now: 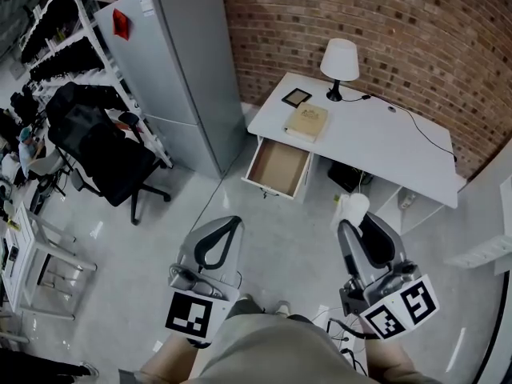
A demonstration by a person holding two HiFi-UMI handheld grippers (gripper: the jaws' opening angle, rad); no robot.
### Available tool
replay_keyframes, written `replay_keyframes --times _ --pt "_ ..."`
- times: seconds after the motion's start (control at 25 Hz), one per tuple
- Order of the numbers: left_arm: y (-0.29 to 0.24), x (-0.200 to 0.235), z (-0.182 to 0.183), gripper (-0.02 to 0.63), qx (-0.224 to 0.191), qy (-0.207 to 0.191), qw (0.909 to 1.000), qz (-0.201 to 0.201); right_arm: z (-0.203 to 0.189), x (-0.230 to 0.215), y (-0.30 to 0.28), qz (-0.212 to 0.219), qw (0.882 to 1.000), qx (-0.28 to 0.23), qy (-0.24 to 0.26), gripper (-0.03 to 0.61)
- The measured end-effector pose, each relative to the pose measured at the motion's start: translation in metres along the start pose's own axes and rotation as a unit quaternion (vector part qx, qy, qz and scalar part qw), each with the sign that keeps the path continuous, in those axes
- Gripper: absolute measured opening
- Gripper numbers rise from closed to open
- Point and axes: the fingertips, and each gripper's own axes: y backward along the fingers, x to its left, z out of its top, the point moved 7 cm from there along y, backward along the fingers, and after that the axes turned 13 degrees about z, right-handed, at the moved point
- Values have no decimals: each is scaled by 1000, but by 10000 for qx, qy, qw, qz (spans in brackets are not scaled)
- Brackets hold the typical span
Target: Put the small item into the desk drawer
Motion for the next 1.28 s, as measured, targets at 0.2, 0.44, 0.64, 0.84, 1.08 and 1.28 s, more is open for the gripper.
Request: replay_keyframes --times 0.2,0.44,0.64,0.84,1.08,1.28 --pt "-2 -7 -2 2 -34 0 10000 26 -6 -5 1 97 9999 37 -33 124" --pt "-11 -5 -10 2 -30 16 10000 69 -17 -17 -10 155 9998 109 -51 124" --pt "-31 5 -22 2 -11 80 10000 43 -30 -30 -29 136 9997 162 -81 124" --pt "-67 22 -33 2 25 104 9999 -50 -41 -52 -57 40 9996 258 -129 124" --pt "-123 54 -52 2 226 195 9993 -210 -60 -87 -107 -166 9984 457 -304 126" --pt "-181 88 -76 2 485 272 9977 -382 -85 -121 -160 -373 9952 713 -558 125"
